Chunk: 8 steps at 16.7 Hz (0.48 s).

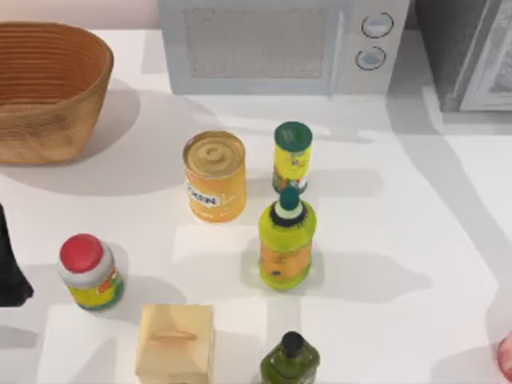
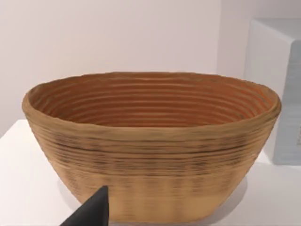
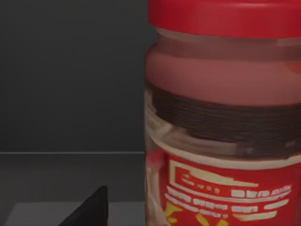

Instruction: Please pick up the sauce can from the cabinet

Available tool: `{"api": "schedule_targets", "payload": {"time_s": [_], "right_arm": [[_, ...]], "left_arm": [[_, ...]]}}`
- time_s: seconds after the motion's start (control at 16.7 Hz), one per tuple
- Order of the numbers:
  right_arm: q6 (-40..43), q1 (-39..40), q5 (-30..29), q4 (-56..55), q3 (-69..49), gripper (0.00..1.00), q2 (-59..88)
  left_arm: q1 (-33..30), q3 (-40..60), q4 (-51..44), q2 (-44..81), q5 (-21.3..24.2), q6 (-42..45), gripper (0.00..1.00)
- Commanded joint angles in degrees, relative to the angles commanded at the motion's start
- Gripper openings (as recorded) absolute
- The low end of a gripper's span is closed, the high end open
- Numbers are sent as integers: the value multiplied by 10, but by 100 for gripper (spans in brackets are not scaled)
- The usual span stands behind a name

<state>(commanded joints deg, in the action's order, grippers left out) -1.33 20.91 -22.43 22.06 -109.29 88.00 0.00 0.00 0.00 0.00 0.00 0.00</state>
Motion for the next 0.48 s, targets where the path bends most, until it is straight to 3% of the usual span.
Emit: {"api": "schedule_targets", "payload": {"time_s": [0.48], "right_arm": [[0,-31,30,10,-127,100,114]], "left_arm": [[0,0,0,0,0,0,100]]}}
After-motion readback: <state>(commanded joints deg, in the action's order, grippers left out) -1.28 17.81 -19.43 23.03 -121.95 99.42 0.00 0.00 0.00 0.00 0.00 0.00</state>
